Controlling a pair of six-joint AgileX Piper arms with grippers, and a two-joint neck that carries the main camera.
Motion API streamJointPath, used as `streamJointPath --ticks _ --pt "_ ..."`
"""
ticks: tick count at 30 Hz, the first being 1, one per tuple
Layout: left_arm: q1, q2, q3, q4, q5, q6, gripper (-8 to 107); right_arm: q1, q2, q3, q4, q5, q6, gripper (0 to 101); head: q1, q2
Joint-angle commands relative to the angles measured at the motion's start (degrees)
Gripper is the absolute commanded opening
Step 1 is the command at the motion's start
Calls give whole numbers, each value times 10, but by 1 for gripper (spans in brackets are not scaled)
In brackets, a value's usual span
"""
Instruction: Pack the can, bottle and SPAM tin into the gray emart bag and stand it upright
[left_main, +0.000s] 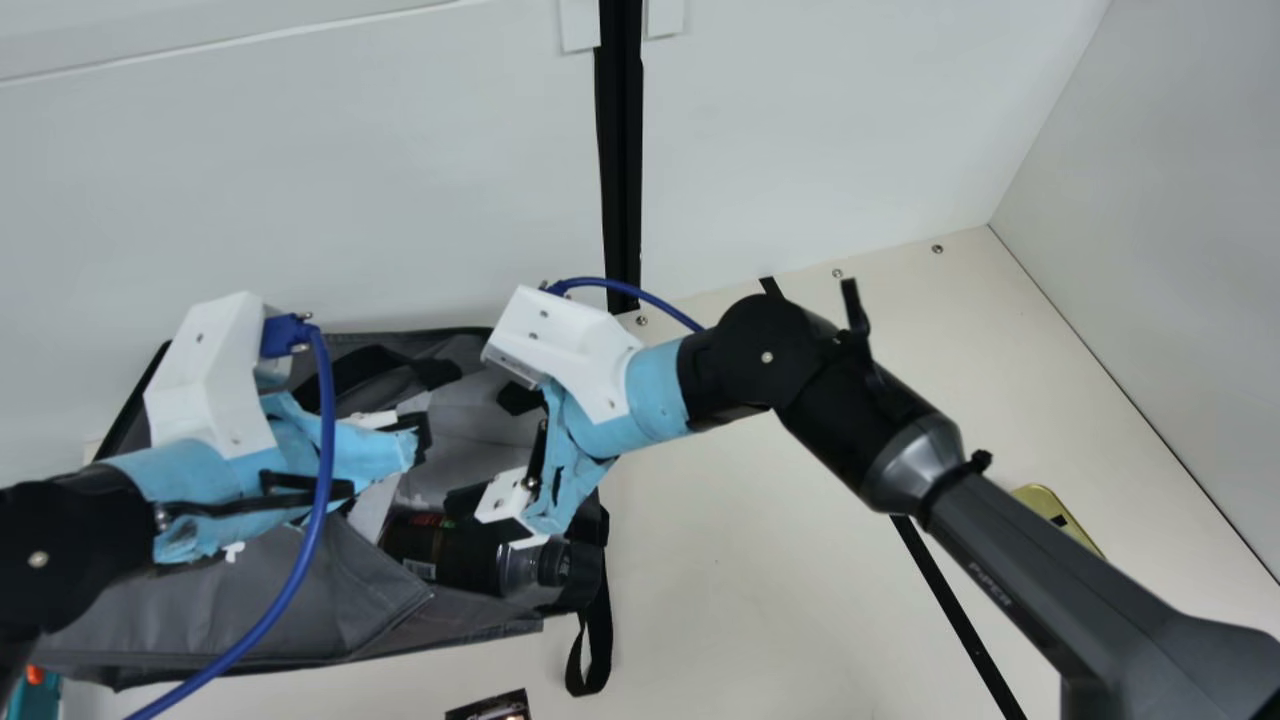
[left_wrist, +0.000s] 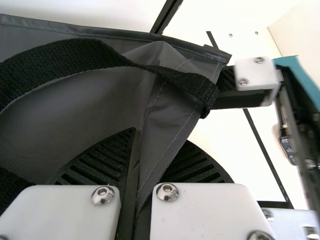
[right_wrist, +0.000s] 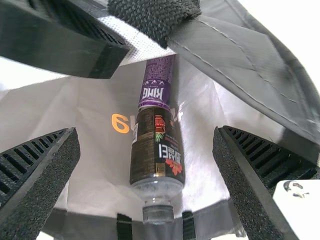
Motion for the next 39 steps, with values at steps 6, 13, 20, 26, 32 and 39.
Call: streamJointPath --ticks 6,13,20,26,32,39 --pt "0 0 0 0 0 0 -8 -34 -27 15 16 22 -20 95 -13 0" --pt "0 0 0 0 0 0 -8 -69 -59 28 24 41 -23 95 -13 0" --pt "0 0 0 0 0 0 -8 -97 -97 43 15 51 -9 95 -13 0" --pt "0 0 0 0 0 0 -8 -117 -129 52 -3 56 6 95 -13 0" --pt "0 0 0 0 0 0 -8 -138 -158 64 -23 60 20 95 -13 0" --pt "0 0 0 0 0 0 -8 -166 -188 76 -42 66 32 95 -13 0"
